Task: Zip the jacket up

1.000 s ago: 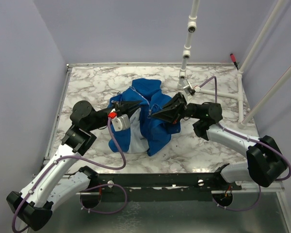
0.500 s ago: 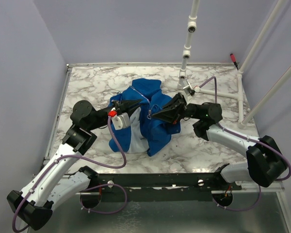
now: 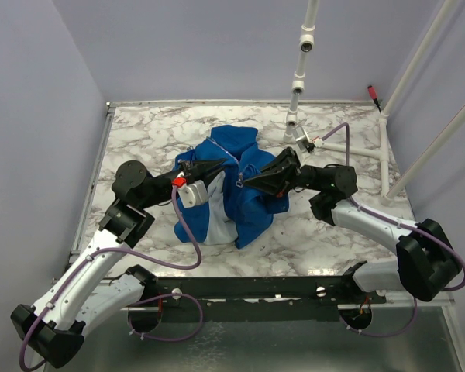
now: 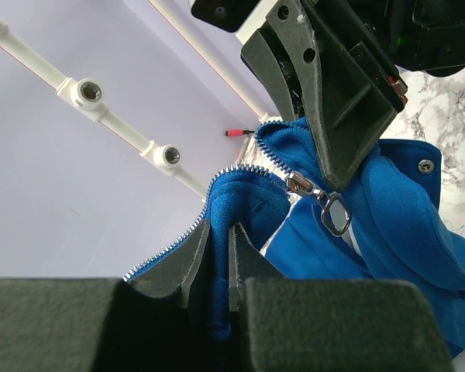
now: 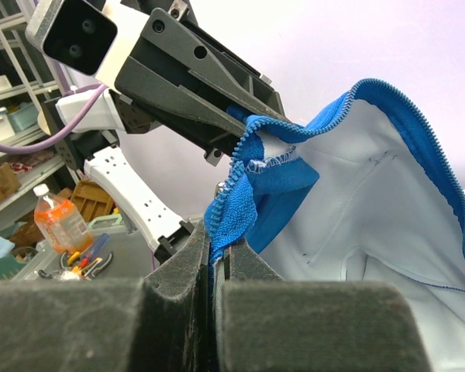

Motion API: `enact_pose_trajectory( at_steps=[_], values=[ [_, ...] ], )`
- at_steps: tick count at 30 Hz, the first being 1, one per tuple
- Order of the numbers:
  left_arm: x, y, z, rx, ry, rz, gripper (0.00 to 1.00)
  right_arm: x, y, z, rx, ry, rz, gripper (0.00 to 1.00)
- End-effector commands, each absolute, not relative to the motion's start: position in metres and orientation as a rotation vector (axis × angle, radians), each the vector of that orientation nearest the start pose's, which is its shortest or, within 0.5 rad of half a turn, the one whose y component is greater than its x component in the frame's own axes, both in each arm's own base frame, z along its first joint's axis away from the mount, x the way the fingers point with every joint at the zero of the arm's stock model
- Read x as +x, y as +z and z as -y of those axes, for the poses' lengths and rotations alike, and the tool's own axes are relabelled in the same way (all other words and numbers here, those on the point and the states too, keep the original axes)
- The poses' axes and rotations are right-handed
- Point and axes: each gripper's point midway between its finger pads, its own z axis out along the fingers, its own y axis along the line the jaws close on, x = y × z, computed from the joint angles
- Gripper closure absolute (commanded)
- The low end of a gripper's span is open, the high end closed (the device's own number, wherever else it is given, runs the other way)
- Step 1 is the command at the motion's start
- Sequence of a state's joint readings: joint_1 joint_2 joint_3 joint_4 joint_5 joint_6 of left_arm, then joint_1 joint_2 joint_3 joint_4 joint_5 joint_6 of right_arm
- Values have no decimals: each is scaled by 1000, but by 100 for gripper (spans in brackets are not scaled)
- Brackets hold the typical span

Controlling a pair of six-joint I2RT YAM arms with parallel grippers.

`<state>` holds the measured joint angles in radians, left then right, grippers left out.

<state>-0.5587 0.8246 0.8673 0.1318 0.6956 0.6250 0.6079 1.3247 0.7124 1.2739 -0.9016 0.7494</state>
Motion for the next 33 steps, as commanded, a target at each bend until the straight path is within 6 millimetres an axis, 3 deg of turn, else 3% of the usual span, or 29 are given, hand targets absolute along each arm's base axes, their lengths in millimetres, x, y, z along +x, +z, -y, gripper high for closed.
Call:
enact_pose_trajectory(
  at_steps=[1,18,33],
  values=[
    [202,404,242,1210,-415,-703,100,187,362,-318,-843,1568,-984,99],
    [204,415,243,1200,-408,-686,100,187,349,-319,-831,1587,-1015,99],
    [204,406,244,1213,-413,-695,100,185,364,-320,-855,1596,-965,99]
  ],
)
